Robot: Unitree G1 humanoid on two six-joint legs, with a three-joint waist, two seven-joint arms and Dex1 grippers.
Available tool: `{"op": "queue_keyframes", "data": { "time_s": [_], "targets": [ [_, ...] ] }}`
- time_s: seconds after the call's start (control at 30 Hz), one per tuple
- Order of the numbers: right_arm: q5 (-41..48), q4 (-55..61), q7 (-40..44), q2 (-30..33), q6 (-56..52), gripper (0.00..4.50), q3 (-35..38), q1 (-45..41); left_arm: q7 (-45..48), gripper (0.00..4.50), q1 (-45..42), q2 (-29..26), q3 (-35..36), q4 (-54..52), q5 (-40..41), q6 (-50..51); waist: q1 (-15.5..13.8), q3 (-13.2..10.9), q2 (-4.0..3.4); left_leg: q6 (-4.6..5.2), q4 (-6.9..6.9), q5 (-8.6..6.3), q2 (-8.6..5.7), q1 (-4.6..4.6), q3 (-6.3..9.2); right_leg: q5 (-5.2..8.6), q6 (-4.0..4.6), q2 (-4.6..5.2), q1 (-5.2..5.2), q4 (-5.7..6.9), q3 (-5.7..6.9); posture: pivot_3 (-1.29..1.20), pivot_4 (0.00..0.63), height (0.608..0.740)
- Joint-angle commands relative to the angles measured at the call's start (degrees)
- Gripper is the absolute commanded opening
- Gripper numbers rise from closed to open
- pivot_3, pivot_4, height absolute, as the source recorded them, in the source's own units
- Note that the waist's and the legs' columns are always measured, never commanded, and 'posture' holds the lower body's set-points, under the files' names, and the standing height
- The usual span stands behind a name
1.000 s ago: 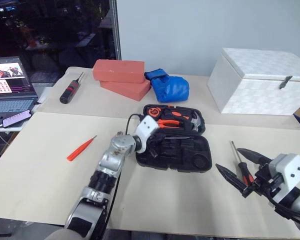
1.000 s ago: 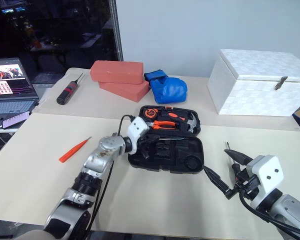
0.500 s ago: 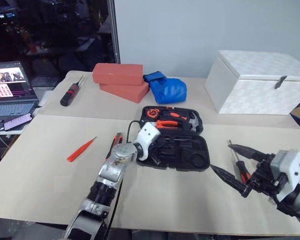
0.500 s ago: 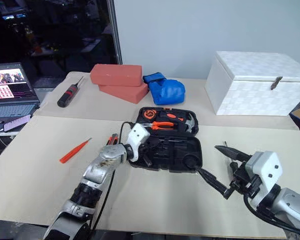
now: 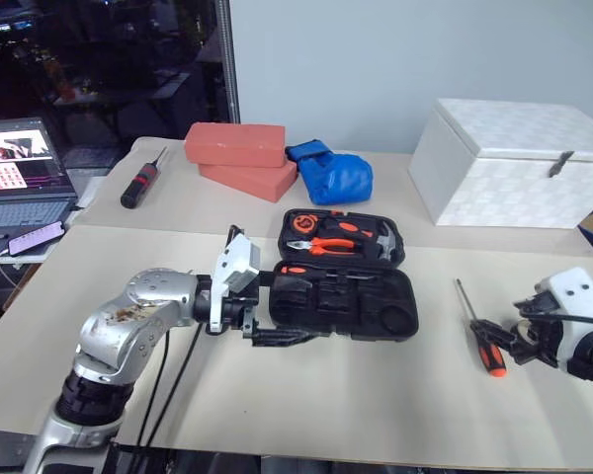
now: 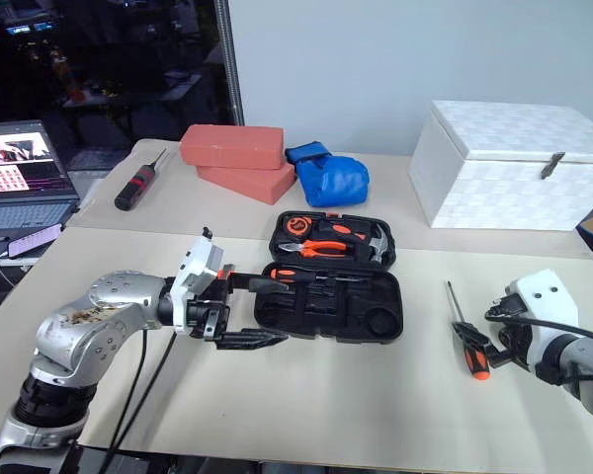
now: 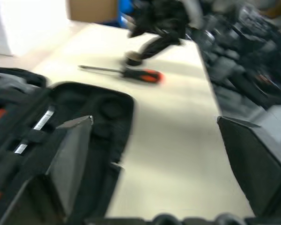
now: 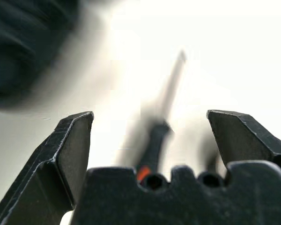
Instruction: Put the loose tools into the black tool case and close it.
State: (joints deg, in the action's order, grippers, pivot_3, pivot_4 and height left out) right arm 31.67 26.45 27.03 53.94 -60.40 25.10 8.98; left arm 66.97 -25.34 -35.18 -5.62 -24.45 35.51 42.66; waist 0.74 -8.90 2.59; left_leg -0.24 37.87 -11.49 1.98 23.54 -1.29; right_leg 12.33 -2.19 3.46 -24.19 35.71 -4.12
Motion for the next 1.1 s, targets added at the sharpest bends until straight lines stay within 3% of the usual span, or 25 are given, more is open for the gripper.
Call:
{"op": "queue_keyframes", "data": {
  "time_s": [0.03,0.2,0.37,0.47,0.6,0.73,0.83,0.93,1.1],
  "targets": [
    [-1.1,-4.8,0.0,0.2,-3.4,4.25,-2.8,-2.2,0.6,4.47,-2.3,-0.3,-1.4,-1.1,0.6,-1.4,-0.1,0.0,-0.08,0.0,0.0,0.0,-0.01,0.08,0.01,0.01,-0.02,0.01,-0.04,0.0,0.0,0.0,0.15,0.74],
    [-2.5,-8.4,0.7,-0.1,-2.4,2.8,-3.9,-3.3,-0.5,4.5,-2.5,-0.3,-1.9,-0.4,0.8,-1.7,0.2,0.0,-0.09,0.05,0.0,-0.02,-0.01,0.25,-0.01,0.06,-0.13,0.0,-0.08,-0.13,-0.01,0.0,0.15,0.74],
    [-2.6,-6.1,3.5,1.3,-0.1,1.03,-0.7,-1.9,-3.8,4.5,-1.2,1.4,-0.3,-0.1,0.6,-3.7,0.1,-0.1,-0.1,0.12,-0.05,-0.06,0.0,0.28,0.01,0.11,-0.21,-0.04,-0.09,-0.13,0.0,0.0,0.15,0.74],
    [-2.1,-3.3,6.5,2.1,2.4,0.97,1.6,-1.1,-2.8,4.5,-0.2,1.0,0.3,0.6,1.3,-5.3,0.1,-0.1,-0.12,0.12,-0.04,-0.06,-0.01,0.28,0.01,0.11,-0.21,-0.04,-0.08,-0.13,-0.01,0.0,0.15,0.74],
    [1.1,3.6,13.9,7.2,5.9,0.97,0.7,-7.1,-2.6,4.5,2.7,-1.5,5.2,-0.8,4.8,-4.8,1.0,-0.2,-0.33,0.12,-0.03,-0.06,0.01,0.21,-0.04,0.1,-0.2,-0.04,-0.1,-0.05,-0.05,0.0,0.15,0.74],
    [-4.2,1.9,21.0,12.9,14.3,0.97,-14.4,-18.9,-4.7,4.5,8.9,-3.6,11.0,-3.2,8.6,-3.0,1.8,-0.4,-0.35,0.11,-0.04,-0.06,0.06,-0.01,-0.03,0.12,-0.15,-0.04,-0.06,0.05,-0.03,0.0,0.15,0.74],
    [-12.4,-4.9,26.5,10.4,21.6,0.97,-29.6,-32.3,-6.1,4.5,14.1,-4.9,14.6,-4.2,9.3,-3.5,1.9,-0.6,-0.13,0.1,-0.07,-0.07,0.13,-0.07,-0.03,0.17,-0.06,-0.04,-0.09,0.04,0.05,0.0,0.15,0.74],
    [-21.4,-14.1,31.1,6.9,30.6,0.97,-40.1,-40.4,-7.1,4.5,17.1,-5.3,16.4,-5.0,8.9,-4.4,1.6,-0.9,-0.1,0.1,-0.07,-0.07,0.06,0.08,-0.09,0.16,-0.07,0.04,-0.16,-0.01,0.0,0.0,0.15,0.74],
    [-28.1,-25.7,35.4,1.8,38.6,0.97,-46.4,-47.9,-7.7,4.5,18.9,-6.6,18.4,-6.6,10.0,-4.1,0.7,-1.1,-0.1,0.1,-0.06,-0.07,0.01,0.68,-0.08,0.07,-0.26,0.04,-0.67,-0.01,0.02,0.0,0.15,0.74]
  ]
}}
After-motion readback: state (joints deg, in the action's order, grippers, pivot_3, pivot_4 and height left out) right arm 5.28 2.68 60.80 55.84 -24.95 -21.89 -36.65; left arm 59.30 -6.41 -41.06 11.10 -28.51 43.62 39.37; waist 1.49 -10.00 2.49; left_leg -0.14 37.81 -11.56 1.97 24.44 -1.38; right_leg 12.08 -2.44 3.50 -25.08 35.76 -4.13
